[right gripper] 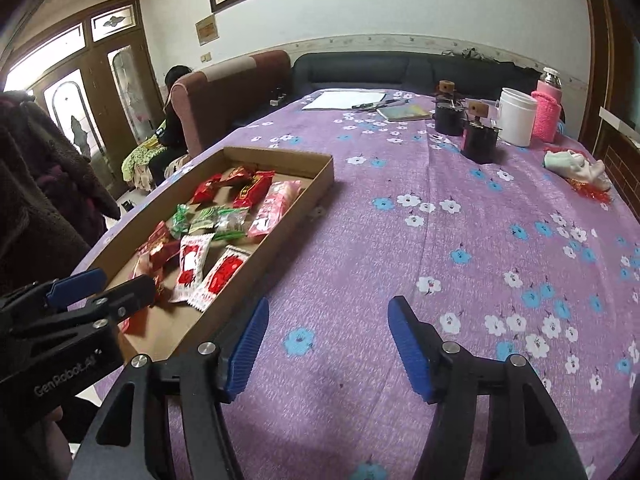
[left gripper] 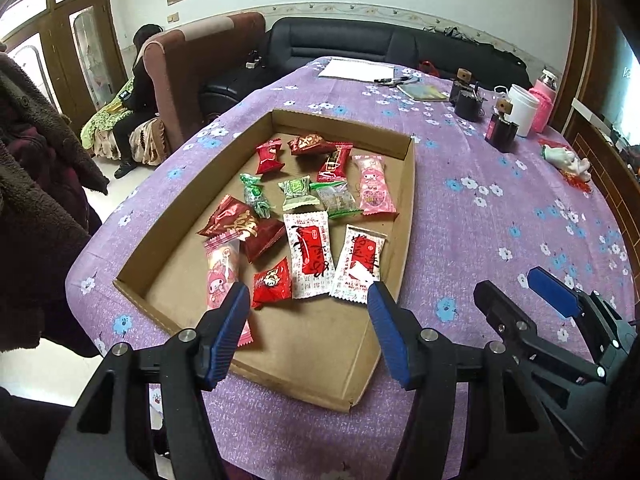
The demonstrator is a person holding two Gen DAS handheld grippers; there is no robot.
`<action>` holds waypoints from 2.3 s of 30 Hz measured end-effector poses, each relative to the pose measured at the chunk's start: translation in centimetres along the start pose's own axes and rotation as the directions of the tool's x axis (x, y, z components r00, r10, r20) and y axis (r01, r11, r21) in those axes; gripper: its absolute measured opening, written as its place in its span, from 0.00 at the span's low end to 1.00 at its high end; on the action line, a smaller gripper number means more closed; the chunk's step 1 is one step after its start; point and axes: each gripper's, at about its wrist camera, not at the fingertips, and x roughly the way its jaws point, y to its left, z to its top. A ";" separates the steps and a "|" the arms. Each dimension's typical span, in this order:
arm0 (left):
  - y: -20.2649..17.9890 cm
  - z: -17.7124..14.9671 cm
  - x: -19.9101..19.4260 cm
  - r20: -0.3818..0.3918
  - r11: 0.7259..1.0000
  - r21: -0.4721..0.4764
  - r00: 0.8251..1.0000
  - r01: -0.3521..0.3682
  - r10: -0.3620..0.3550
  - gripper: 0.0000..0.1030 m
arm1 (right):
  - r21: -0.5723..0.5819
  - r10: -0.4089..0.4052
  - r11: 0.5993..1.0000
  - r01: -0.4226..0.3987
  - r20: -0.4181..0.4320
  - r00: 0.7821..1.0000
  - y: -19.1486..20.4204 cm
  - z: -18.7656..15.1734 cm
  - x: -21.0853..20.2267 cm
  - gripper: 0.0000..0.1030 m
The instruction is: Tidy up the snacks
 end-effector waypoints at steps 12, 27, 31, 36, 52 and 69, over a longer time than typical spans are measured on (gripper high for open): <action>0.5 0.2 0.5 0.000 0.999 -0.004 0.999 -0.051 0.051 0.59 | -0.009 -0.012 1.000 0.012 -0.007 1.000 0.5 -0.2 0.3 0.65; 1.9 0.0 1.1 -0.013 0.998 -0.041 0.999 -0.042 0.041 0.59 | -0.059 -0.062 0.996 0.063 0.011 0.998 2.5 -0.3 -0.2 0.68; 2.4 -0.1 1.4 -0.022 0.998 -0.050 0.999 -0.031 0.030 0.59 | -0.063 -0.066 0.996 0.066 0.001 0.998 2.9 -0.3 0.1 0.69; 2.5 -0.1 1.5 -0.024 0.998 -0.055 0.999 -0.029 0.027 0.59 | -0.075 -0.069 0.995 0.068 0.000 0.998 3.4 -0.4 0.2 0.69; 3.9 -0.4 -9.1 0.505 0.961 -0.222 0.823 -0.167 0.260 1.00 | -0.068 -0.060 0.996 0.065 0.076 0.995 2.5 -0.2 -1.7 0.69; 5.5 1.3 -2.7 0.172 0.972 -0.193 0.970 -0.137 0.171 1.00 | -0.150 -0.056 0.986 0.069 0.088 0.994 4.9 -0.4 -2.2 0.74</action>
